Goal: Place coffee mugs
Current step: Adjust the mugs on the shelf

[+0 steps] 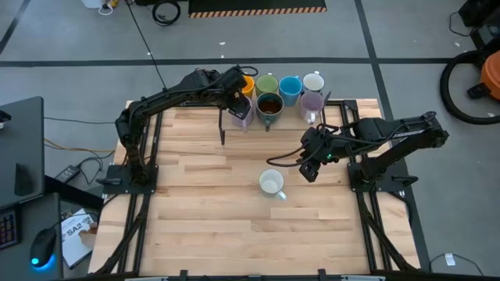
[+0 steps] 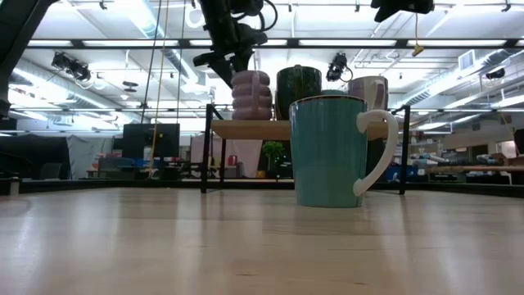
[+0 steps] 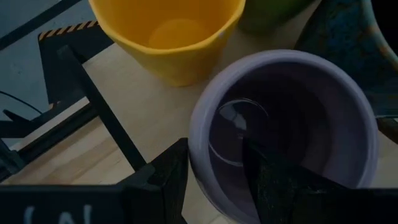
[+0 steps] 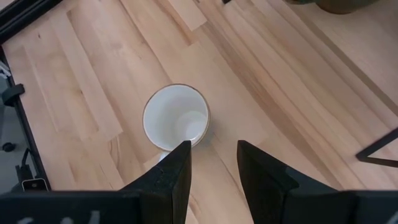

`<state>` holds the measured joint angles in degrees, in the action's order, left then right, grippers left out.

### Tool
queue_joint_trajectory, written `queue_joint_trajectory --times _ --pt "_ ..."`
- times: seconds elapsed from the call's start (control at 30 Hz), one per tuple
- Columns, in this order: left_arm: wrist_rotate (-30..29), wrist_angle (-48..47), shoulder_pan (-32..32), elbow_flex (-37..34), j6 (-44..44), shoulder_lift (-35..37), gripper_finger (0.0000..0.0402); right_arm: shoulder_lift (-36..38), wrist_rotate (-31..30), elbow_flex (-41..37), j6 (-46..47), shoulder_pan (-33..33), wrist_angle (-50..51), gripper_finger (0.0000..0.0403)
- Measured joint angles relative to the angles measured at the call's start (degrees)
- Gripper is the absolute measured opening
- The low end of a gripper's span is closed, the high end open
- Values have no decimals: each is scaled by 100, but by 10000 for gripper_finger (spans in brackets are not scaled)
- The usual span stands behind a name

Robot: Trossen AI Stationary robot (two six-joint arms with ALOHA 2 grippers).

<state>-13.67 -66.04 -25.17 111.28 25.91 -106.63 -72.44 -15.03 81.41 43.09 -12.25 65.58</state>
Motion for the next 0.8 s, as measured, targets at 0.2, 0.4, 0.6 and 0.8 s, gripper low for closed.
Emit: queue_joint_trajectory --times 0.2,0.4,0.6,0.8 --pt "-2 0 0 0 -2 0 122 0 13 0 3 0 -2 135" --pt "-4 1 0 0 16 2 87 0 15 0 15 0 -2 135" --pt "-6 -13 0 0 89 7 49 0 16 0 -10 0 -4 135" --pt "43 -28 0 -2 205 9 43 0 37 0 -22 0 -22 135"
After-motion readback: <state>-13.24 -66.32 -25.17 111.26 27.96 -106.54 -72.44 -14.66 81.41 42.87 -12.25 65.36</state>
